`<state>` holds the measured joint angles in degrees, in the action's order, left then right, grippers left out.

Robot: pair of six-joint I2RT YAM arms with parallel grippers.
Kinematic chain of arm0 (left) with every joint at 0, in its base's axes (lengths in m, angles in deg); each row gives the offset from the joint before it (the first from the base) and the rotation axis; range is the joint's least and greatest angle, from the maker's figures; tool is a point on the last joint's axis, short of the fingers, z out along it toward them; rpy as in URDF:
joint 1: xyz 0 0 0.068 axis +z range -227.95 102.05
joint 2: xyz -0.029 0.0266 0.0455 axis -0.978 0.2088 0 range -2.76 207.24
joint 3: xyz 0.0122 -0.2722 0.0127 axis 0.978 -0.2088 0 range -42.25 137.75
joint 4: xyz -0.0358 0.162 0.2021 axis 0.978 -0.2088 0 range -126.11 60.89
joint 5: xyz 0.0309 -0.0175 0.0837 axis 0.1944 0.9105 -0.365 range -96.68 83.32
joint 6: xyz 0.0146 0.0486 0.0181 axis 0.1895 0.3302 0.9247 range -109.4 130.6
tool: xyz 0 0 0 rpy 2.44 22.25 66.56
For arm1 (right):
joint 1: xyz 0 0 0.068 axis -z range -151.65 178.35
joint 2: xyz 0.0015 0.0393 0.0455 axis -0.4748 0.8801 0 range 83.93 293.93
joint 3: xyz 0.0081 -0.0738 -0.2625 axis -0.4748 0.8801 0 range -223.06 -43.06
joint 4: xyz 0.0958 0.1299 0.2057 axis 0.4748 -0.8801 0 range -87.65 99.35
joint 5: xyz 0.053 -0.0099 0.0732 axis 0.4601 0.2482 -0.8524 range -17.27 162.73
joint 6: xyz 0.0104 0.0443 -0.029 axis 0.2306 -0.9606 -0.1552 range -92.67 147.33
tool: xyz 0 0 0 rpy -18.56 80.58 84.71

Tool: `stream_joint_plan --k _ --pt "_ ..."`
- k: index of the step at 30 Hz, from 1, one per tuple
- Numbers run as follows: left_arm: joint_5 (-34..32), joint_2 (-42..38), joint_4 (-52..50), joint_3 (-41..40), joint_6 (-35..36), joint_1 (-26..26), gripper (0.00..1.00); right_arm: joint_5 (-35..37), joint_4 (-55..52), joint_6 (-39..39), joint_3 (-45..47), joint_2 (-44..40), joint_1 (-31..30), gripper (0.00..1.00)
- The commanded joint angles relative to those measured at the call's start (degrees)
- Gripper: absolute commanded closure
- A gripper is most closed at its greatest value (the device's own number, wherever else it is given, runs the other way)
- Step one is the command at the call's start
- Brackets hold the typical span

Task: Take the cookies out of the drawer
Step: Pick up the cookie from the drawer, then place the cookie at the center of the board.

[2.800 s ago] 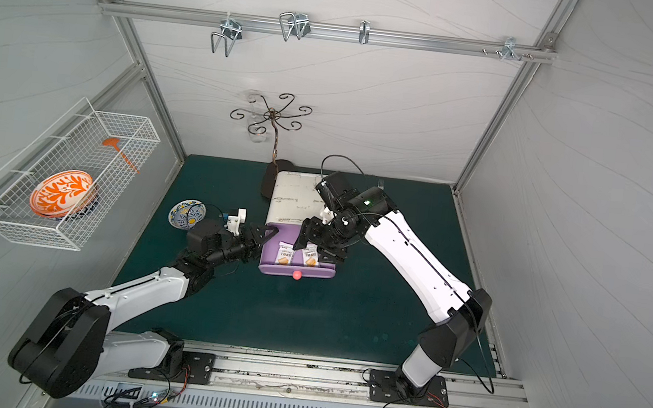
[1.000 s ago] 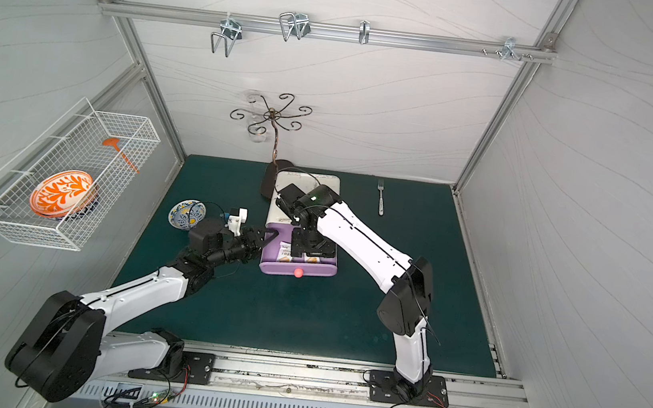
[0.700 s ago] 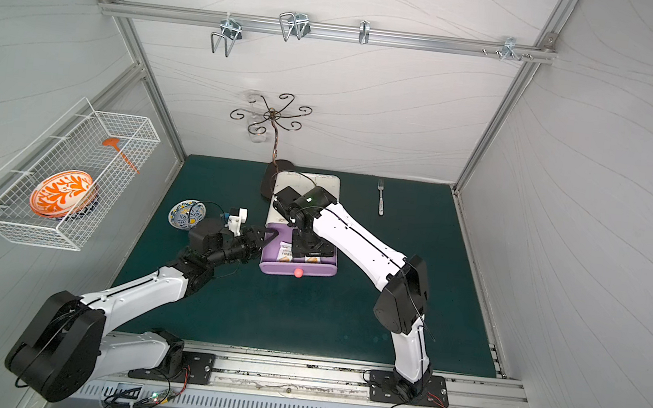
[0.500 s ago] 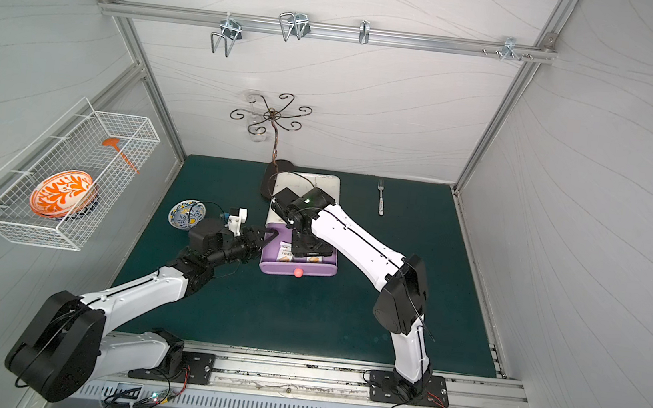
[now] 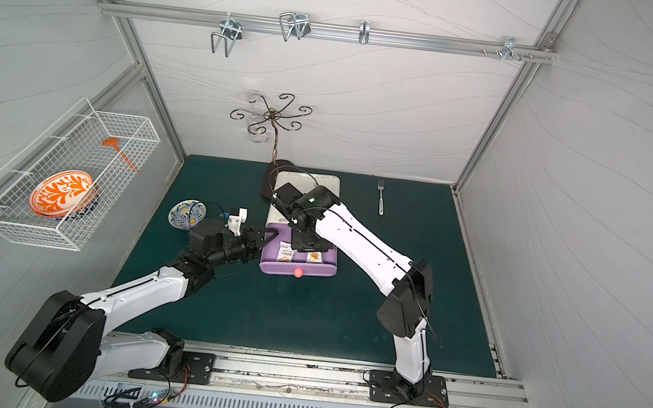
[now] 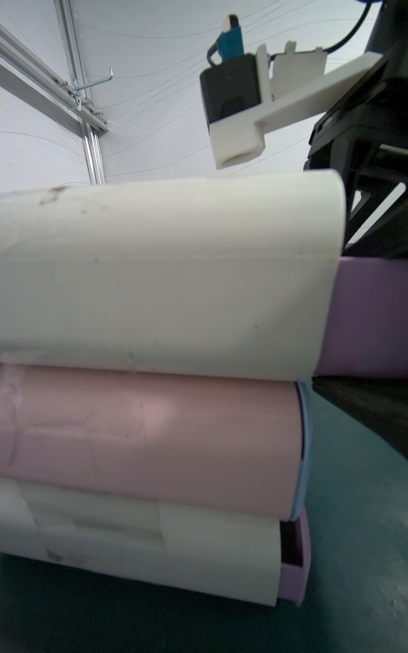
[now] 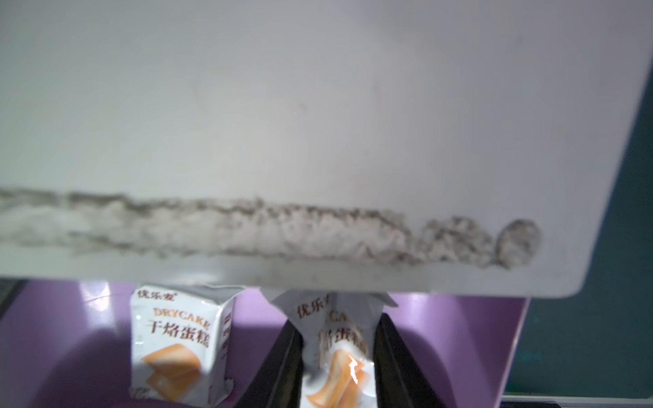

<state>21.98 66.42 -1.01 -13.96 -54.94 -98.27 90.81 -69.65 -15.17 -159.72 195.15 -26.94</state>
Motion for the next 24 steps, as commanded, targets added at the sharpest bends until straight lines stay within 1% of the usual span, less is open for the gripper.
stream_joint_plan --k 1,5,9,11,13,17,24 --pt "-0.9 1.0 2.8 2.5 -0.3 -0.3 0.55 -0.5 -0.6 0.6 -1.6 -2.7 -0.3 0.65" --pt "-0.9 1.3 2.9 2.6 -0.3 -0.3 0.55 0.0 -1.0 0.3 -2.7 -4.1 -0.3 0.66" --pt "-0.9 1.5 2.6 2.8 0.1 -0.3 0.55 0.6 -3.6 0.3 -7.6 -5.4 0.0 0.65" --pt "-0.9 1.8 2.7 2.8 0.0 -0.3 0.55 0.5 -5.2 0.4 -9.8 -6.3 0.9 0.64" --pt "-0.8 1.9 2.7 2.9 0.1 -0.3 0.55 -0.7 -6.2 0.4 -9.9 -8.4 3.3 0.63" --pt "-0.7 2.1 2.3 3.2 0.3 -0.3 0.55 -1.5 -6.4 0.8 -5.5 -13.2 9.0 0.63" --pt "-0.3 2.2 1.3 3.7 1.0 -0.3 0.55 -3.3 -1.5 5.0 10.7 -20.7 20.3 0.61"
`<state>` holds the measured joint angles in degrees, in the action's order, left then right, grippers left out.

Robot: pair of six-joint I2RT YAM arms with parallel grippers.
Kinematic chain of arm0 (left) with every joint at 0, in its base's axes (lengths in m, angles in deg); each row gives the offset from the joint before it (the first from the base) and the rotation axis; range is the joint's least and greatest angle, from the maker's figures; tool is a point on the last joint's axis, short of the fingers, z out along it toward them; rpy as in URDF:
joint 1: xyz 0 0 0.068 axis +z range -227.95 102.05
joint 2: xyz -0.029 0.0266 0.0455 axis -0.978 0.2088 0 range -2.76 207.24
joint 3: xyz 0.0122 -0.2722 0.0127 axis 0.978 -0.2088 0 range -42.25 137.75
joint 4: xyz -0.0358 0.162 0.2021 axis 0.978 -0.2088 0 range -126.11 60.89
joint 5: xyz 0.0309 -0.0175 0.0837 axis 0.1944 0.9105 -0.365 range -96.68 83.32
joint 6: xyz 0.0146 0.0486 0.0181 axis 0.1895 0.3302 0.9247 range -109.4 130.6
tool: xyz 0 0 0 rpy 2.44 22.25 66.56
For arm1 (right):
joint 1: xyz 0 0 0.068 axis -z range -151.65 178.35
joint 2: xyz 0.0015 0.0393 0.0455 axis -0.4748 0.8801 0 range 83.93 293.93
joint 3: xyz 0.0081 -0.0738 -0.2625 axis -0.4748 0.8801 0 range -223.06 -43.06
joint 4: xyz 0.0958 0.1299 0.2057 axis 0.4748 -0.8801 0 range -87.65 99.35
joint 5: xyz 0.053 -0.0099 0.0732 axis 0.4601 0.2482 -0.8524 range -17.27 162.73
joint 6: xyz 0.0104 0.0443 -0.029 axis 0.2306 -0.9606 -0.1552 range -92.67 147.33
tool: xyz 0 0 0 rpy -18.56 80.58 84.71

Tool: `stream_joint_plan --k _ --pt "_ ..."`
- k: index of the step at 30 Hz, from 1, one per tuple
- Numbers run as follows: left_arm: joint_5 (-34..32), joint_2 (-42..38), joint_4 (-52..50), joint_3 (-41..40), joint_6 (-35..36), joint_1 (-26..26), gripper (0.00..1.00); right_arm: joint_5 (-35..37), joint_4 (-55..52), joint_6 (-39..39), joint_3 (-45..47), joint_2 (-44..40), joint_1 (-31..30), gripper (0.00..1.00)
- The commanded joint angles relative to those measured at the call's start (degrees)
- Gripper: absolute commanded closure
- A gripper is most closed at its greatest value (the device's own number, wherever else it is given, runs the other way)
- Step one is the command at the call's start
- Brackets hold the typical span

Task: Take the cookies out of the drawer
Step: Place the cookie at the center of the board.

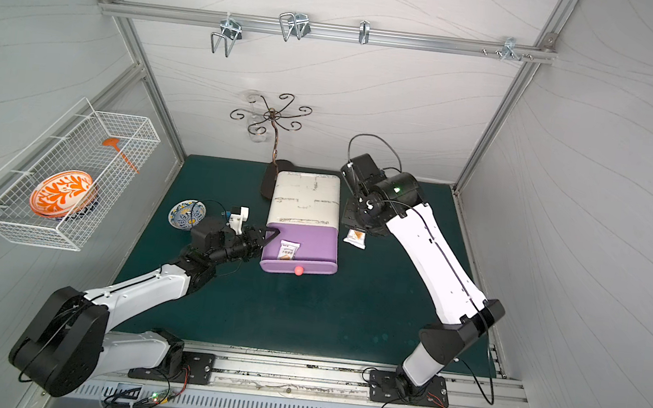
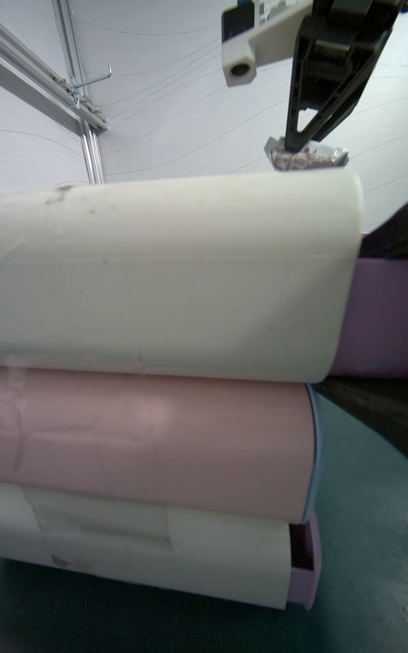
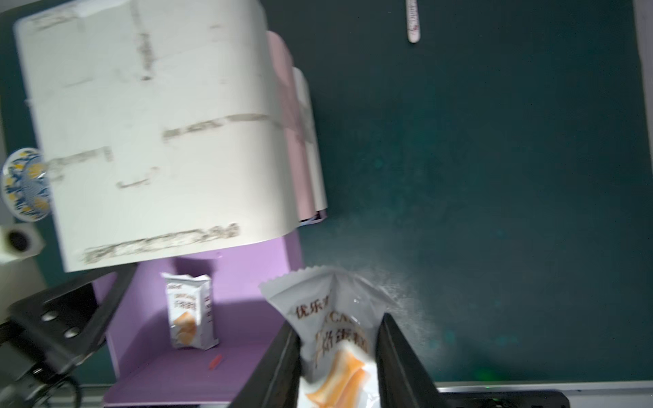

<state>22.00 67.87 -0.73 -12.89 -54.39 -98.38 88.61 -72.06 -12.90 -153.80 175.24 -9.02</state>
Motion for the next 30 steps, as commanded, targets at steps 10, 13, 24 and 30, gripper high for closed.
stream_joint_plan --k 10,13,24,30 --pt "-0.2 1.1 0.3 2.7 1.2 -0.2 0.55 -5.2 14.3 5.2 27.2 -1.4 12.2 0.61" --pt "-0.3 1.3 0.0 2.9 1.3 -0.2 0.55 -5.4 16.6 5.3 30.0 -0.3 13.0 0.49" --pt "-0.2 1.7 -1.5 5.0 2.3 -0.2 0.55 -36.7 36.9 4.4 39.2 -12.5 22.0 0.14" --pt "-0.1 1.5 -2.3 5.0 2.6 -0.2 0.55 -59.4 54.0 0.2 47.5 -15.5 25.8 0.09"
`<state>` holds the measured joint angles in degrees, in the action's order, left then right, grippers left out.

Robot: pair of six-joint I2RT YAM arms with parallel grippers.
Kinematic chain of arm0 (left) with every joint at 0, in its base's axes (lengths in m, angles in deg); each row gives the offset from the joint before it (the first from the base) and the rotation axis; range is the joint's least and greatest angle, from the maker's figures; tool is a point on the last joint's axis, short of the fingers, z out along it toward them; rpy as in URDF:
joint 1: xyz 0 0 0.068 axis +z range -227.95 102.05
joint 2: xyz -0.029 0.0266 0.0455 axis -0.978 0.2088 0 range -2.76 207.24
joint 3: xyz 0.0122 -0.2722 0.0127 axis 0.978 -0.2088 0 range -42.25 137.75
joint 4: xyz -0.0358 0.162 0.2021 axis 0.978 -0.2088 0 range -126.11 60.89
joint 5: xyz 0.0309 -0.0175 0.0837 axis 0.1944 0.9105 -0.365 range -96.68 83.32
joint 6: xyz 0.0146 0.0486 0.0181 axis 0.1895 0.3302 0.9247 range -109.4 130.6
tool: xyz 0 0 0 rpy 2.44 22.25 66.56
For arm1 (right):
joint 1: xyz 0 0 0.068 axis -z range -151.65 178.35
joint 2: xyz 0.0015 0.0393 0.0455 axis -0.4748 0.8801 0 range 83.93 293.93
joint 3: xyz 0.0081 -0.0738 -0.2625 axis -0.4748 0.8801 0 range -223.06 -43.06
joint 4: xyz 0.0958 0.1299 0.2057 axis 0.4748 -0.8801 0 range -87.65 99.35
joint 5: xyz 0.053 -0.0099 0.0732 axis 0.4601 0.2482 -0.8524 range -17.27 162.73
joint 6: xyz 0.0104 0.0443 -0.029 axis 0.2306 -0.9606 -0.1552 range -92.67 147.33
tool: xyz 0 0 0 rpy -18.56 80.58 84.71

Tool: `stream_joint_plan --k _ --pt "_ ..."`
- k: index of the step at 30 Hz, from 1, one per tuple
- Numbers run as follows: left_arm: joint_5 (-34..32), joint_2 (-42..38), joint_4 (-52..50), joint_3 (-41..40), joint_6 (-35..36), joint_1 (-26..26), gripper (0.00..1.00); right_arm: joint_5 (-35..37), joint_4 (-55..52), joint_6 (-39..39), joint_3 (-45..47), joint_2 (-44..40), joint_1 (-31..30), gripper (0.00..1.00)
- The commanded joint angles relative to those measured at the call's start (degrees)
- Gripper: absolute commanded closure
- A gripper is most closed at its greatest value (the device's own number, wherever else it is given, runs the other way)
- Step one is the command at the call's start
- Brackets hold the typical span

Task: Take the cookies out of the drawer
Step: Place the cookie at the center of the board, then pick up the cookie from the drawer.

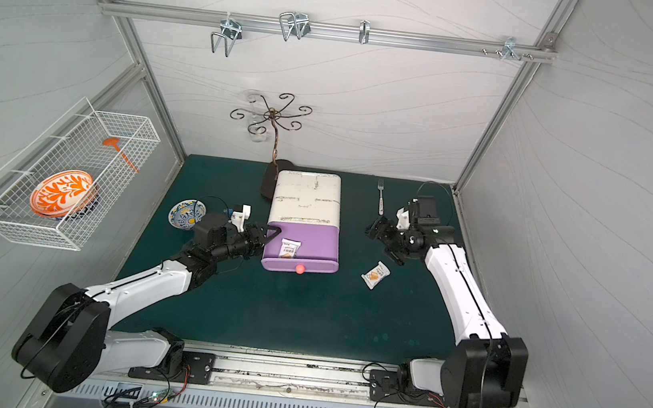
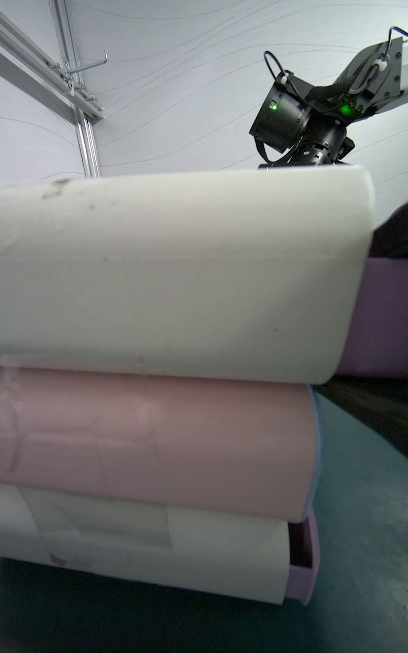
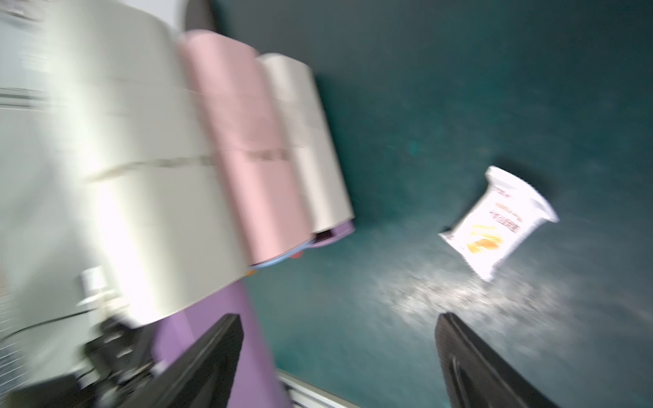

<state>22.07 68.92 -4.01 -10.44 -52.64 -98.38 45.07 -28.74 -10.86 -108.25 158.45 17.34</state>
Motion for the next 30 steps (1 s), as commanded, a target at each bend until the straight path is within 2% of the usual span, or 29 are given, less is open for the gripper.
stream_joint_plan --k 1,6,15,24,30 --pt "-0.3 0.4 0.7 2.6 1.0 -0.2 0.55 -18.6 12.7 -2.4 2.6 2.3 -1.1 0.08" --pt "0.0 1.0 1.3 2.9 0.2 -0.2 0.55 -22.9 19.6 -1.6 4.7 5.1 -5.1 0.05" --pt "-0.1 1.7 0.5 4.0 0.7 -0.2 0.55 -29.2 25.5 -0.4 9.0 5.7 -6.4 0.06" --pt "-0.6 2.4 0.0 4.6 0.9 -0.2 0.55 -32.0 34.4 -4.5 14.9 6.8 -6.5 0.10" --pt "-0.5 2.9 -0.1 5.1 1.1 -0.2 0.55 -34.8 38.4 -6.1 15.9 8.7 -6.6 0.19"
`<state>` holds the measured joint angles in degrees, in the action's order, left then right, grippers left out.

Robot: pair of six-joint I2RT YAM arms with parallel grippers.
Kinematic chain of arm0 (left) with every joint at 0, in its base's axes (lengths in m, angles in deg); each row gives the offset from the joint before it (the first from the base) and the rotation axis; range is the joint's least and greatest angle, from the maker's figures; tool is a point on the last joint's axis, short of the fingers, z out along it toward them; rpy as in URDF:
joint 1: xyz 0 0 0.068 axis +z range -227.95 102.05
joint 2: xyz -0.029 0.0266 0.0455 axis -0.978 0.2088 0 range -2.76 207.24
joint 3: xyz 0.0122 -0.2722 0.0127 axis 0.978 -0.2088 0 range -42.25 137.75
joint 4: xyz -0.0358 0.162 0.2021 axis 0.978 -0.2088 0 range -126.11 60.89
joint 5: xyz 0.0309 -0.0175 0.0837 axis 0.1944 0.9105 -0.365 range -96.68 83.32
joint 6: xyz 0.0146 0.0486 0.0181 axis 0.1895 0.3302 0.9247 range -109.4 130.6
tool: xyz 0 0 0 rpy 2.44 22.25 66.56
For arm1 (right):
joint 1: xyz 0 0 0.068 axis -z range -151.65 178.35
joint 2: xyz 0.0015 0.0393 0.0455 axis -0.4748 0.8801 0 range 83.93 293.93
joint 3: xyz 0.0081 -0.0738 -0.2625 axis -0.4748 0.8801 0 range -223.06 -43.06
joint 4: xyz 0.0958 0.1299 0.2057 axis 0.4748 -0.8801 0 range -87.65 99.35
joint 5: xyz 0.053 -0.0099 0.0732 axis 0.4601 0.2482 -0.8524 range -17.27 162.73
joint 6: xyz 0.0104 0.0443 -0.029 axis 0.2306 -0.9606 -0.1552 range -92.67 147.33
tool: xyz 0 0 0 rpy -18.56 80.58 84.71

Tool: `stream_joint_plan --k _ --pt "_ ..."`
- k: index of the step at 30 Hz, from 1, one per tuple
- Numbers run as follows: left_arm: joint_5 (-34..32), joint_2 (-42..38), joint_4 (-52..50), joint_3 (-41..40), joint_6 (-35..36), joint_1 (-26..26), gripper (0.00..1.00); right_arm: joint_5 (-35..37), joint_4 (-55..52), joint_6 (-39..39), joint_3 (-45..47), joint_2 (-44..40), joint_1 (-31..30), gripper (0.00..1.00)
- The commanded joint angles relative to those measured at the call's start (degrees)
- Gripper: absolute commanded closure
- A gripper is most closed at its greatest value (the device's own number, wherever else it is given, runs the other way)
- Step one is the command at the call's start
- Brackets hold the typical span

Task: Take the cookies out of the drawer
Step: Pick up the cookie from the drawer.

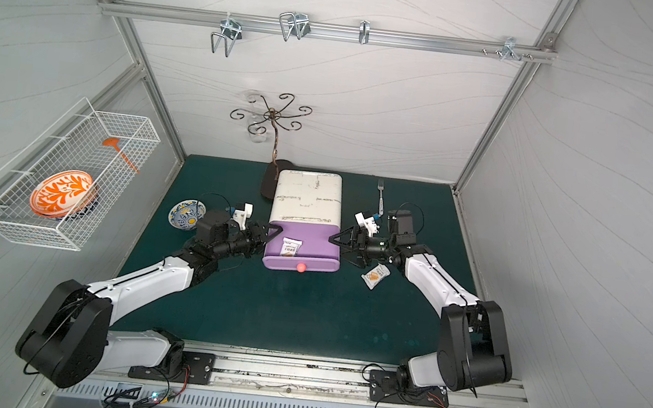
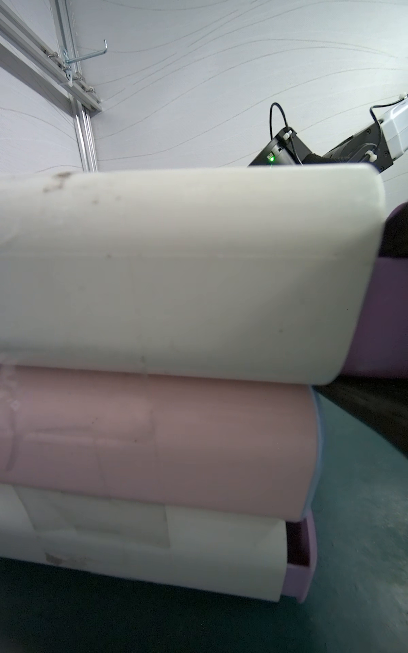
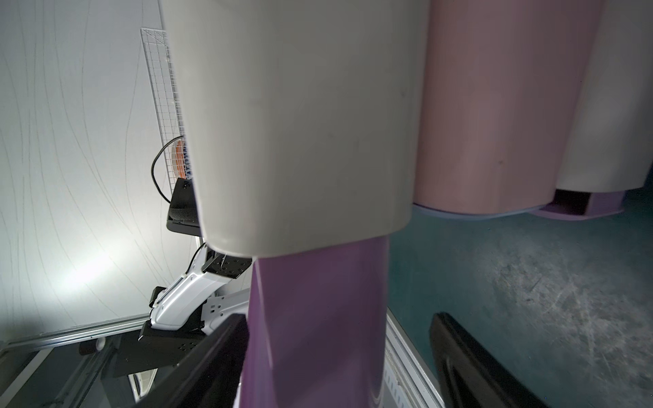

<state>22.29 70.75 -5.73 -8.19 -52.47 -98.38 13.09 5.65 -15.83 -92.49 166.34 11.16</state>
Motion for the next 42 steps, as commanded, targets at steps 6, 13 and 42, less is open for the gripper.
stream_joint_plan --k 6,13,42 --pt "-0.5 1.2 1.4 2.9 1.1 -0.2 0.54 -3.9 6.7 -3.0 0.8 1.6 -0.6 0.27" --pt "-0.4 1.4 1.4 3.1 1.6 -0.2 0.49 -3.2 6.6 -3.5 0.3 1.4 -1.3 0.40" --pt "-8.1 -21.2 -40.5 13.4 3.0 3.7 0.05 0.1 3.0 -1.3 0.0 2.0 -1.4 0.52"
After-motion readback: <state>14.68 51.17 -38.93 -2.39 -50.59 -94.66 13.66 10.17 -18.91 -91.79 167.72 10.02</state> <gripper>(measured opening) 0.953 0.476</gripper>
